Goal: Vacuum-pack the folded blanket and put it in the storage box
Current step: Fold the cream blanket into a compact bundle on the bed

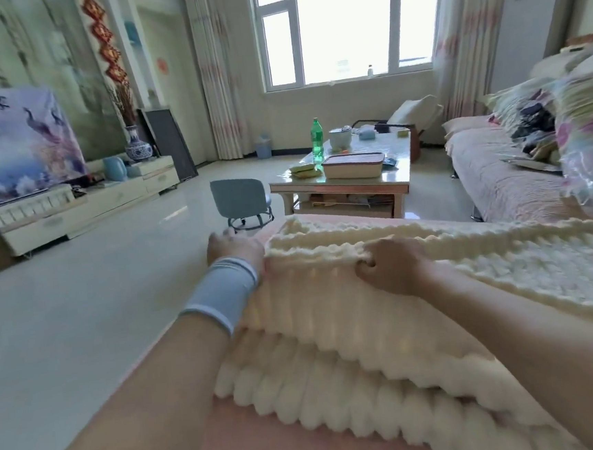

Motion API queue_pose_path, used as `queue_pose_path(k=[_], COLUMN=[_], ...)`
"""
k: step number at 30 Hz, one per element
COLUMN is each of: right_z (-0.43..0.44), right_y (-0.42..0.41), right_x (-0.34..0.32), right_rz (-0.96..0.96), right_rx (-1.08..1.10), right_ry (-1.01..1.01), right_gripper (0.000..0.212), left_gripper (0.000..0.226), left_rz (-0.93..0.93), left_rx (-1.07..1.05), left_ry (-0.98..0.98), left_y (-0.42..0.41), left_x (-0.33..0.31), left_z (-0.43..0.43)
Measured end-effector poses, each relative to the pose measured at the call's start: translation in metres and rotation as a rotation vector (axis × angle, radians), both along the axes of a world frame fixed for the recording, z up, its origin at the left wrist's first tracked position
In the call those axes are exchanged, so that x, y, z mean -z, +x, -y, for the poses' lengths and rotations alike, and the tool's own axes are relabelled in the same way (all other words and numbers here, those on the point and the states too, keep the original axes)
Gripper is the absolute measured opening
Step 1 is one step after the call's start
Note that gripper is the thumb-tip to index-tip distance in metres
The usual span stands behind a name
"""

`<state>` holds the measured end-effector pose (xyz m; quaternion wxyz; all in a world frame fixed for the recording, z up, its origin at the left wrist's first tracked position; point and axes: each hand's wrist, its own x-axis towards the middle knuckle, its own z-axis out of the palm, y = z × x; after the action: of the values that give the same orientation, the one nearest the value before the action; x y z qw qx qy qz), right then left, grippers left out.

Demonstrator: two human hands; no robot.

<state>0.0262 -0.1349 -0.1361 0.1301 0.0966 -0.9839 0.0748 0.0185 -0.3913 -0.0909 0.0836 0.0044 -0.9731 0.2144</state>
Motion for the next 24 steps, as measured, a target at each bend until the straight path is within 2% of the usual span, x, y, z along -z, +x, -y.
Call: queue_pose_path(k=[2,3,5,8,11,13,16,19,24], right_z=[-0.006,-0.008,-0.009,0.006,0.034,0.055,0.084,0.103,0.117], right_y=[-0.020,-0.028,-0.040,-0.035,-0.015,0.005,0.025,0.033,0.039], right_x=[-0.007,-0.010,-0.012,-0.003,0.020,0.036,0.057,0.068,0.072], right_rz=[-0.079,-0.071,-0.010,-0.026,-0.125,-0.024,0.022,-0.080,0.149], right_rx=[0.153,0.244,0.380,0.314,-0.036,-0.231,-0.422,-0.443,-0.150], right_ry=[0.067,0.142,0.323,0.361,0.280,0.135,0.174,0.354,0.330], right_gripper=[0.040,0.042,0.043,0.053,0.045,0.033,0.037,0.043,0.044], left_gripper=[0.042,0.047,0.056,0.049,0.043,0.051,0.058,0.050,0.036], left_rz=[-0.290,-0.355,-0.370,-0.275,0.004,0.187,0.252,0.153,0.089], left_rx=[0.049,0.072,0.119,0.125,-0.106,-0.290,-0.352,-0.338,-0.181], left_ry=[0.134,0.236,0.370,0.514,0.679,0.690,0.699,0.772,0.795], left_y=[-0.016,-0.023,-0.032,-0.034,-0.026,-0.011,0.009,0.019,0.028], left_x=[-0.011,-0.011,0.001,0.038,0.079,0.098,0.115,0.115,0.107], left_z=[-0.010,-0.014,-0.020,-0.011,0.021,0.041,0.056,0.066,0.073])
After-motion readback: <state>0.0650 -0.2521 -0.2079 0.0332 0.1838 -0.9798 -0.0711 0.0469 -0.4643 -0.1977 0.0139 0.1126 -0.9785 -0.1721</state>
